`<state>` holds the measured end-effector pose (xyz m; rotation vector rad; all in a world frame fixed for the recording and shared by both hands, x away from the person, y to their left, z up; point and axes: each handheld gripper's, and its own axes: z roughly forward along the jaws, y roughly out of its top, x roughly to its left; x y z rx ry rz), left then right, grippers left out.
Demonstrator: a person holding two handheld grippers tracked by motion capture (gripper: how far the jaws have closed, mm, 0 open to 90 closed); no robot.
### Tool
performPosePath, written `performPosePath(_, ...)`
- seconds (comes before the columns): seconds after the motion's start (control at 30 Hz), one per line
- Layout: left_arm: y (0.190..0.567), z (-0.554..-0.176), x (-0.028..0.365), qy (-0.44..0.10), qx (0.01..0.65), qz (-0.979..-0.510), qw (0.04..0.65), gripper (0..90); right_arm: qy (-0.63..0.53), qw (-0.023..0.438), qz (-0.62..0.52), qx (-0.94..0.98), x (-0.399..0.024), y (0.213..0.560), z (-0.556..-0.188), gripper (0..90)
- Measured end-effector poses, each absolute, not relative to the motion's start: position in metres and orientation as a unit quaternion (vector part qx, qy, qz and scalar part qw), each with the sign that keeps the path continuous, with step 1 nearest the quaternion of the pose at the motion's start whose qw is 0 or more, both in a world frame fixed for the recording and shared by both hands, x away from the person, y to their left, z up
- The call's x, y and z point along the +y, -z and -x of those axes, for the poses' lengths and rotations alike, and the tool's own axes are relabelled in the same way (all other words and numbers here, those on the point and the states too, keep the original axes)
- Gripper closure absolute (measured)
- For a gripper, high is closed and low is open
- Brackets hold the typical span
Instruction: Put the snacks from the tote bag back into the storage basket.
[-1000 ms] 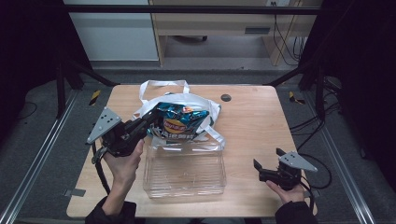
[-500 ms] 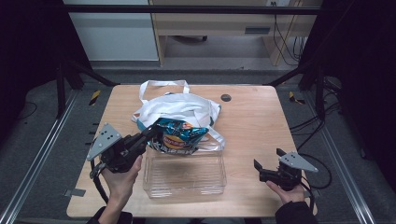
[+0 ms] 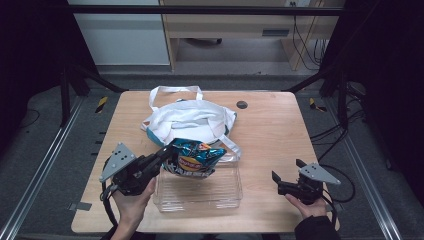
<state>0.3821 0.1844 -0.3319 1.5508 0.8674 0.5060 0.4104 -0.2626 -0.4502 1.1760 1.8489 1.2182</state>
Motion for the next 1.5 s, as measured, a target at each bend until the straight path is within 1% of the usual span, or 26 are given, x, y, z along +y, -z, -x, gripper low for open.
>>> performPosePath(0.63, 0.367, -0.378, 0.175, -0.198, 0.392, -0.699, 0.565, 90.0, -0.461, 0.311, -0.446, 0.701, -0.262, 0.450, -0.409, 6.1)
performPosePath(1.07, 0.377, -0.378, 0.186, -0.197, 0.420, -0.692, 0.554, 90.0, -0.460, 0.310, -0.446, 0.702, -0.262, 0.451, -0.410, 6.2)
performPosePath(1.5, 0.381, -0.385, 0.186, -0.203, 0.433, -0.692, 0.540, 90.0, -0.457, 0.310, -0.446, 0.705, -0.261, 0.452, -0.410, 6.1)
